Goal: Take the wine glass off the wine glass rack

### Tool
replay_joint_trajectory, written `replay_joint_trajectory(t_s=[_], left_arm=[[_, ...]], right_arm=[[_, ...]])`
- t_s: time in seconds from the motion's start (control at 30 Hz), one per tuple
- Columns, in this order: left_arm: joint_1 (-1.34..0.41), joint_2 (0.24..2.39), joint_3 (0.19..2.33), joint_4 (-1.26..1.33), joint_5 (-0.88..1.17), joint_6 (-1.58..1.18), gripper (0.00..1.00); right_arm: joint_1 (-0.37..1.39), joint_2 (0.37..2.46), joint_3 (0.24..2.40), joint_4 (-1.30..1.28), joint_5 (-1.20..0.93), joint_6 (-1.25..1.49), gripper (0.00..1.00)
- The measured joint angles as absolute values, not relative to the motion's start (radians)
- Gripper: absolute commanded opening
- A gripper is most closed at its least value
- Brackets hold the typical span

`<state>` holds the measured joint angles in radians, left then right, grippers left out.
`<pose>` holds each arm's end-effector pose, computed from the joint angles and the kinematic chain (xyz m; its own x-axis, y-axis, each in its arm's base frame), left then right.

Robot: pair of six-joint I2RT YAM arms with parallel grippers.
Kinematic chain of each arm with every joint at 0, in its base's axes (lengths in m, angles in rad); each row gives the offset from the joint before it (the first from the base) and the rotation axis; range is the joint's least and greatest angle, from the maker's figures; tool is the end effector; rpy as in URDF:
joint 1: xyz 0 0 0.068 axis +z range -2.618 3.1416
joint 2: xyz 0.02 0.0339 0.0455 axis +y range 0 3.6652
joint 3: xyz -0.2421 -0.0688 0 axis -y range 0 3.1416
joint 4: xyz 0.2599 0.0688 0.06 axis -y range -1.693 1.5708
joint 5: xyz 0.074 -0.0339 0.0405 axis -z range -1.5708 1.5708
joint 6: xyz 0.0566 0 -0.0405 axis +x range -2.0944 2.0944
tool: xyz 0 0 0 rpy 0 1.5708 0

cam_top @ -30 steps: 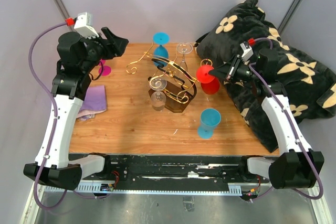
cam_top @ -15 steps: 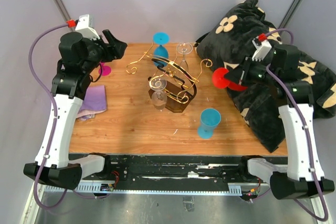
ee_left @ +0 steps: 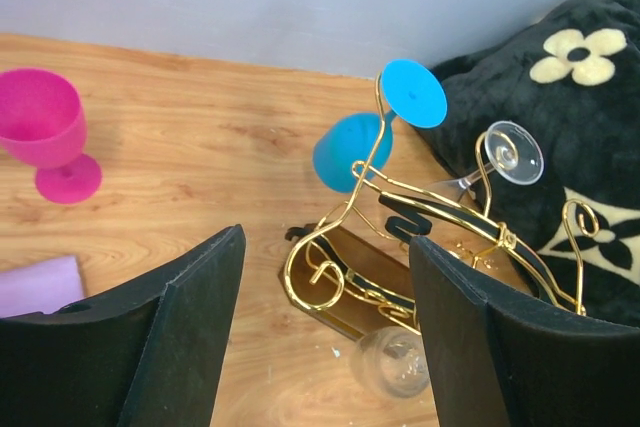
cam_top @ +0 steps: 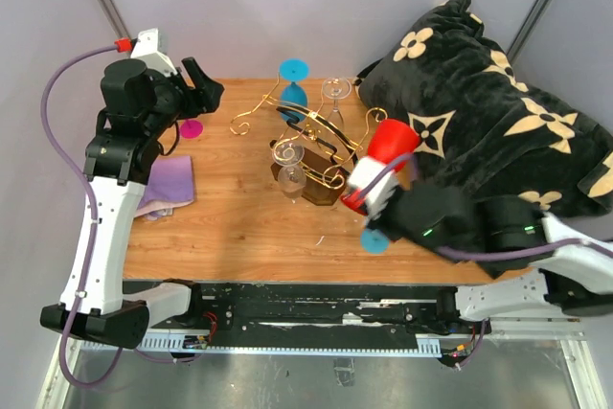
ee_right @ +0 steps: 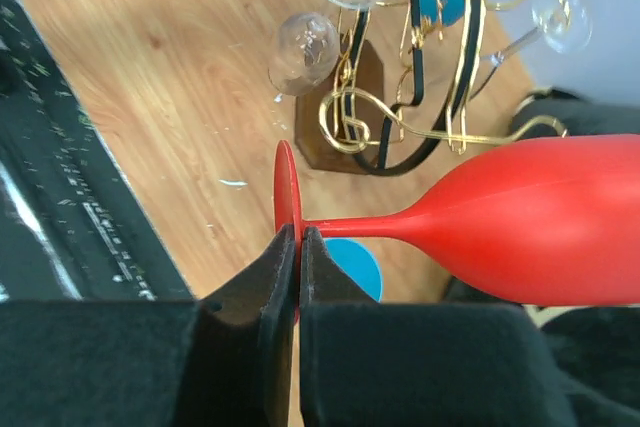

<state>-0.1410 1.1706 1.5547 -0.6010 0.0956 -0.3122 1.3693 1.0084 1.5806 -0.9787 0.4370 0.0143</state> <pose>0.2680 -0.0435 0.4614 -0.2741 -0.2699 -0.9231 0.1555 0.9347 -0.3195 0.0619 0.1833 0.4600 -0.0907 -0.3793 -0.9208 -0.8087 0.5677 -0.1542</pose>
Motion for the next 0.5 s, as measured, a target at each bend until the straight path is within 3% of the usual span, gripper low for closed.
replay_joint_trajectory(t_s=[0.13, 0.27, 0.5], left_arm=[[-0.141, 1.153, 1.592, -0.632, 0.057, -0.289, 0.75], [-0.141, 1.121, 1.593, -0.649, 0.028, -0.276, 0.76], [-0.141, 1.105, 1.593, -0.68, -0.003, -0.267, 0.76]], right_arm=[[1.633, 1.217, 1.625, -0.971, 0.739, -0.043, 0.01], [1.77, 1.427, 1.626, -0.971, 0.953, -0.084, 0.01], [1.887, 1.538, 1.541, -0.928, 1.1, -0.105, 0.01]])
